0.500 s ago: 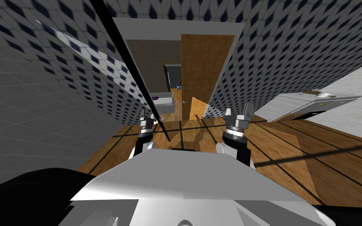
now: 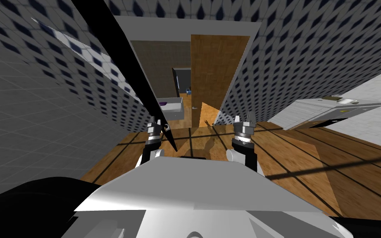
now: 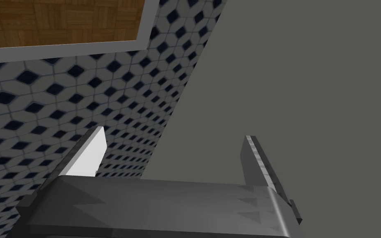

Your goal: Pull the door open

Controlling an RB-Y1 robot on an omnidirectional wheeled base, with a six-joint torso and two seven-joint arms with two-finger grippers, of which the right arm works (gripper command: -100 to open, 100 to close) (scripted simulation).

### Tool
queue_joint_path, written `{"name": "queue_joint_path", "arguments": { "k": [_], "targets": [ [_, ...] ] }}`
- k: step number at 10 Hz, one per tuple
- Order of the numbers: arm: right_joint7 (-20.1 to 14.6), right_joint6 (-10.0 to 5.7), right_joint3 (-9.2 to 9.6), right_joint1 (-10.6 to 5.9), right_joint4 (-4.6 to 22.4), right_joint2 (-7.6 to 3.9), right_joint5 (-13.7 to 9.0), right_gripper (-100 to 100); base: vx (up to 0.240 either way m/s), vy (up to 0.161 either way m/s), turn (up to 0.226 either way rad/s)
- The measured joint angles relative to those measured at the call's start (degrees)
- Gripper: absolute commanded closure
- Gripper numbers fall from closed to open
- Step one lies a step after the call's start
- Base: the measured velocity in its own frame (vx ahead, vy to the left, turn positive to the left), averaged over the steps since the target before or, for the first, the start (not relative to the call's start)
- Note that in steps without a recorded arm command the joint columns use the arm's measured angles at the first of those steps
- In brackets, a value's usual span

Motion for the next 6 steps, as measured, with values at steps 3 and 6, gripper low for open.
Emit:
{"name": "queue_joint_path", "arguments": {
  "k": [3,6],
  "targets": [
    [0.24,-0.45,-0.41,-1.41,3.17,-0.77,-0.03,-100,0.066,0.002,0.009],
    [0.42,-1.32,-0.96,-3.13,7.08,-1.49,-0.09,-100,0.073,-0.004,0.016]
  ]
}}
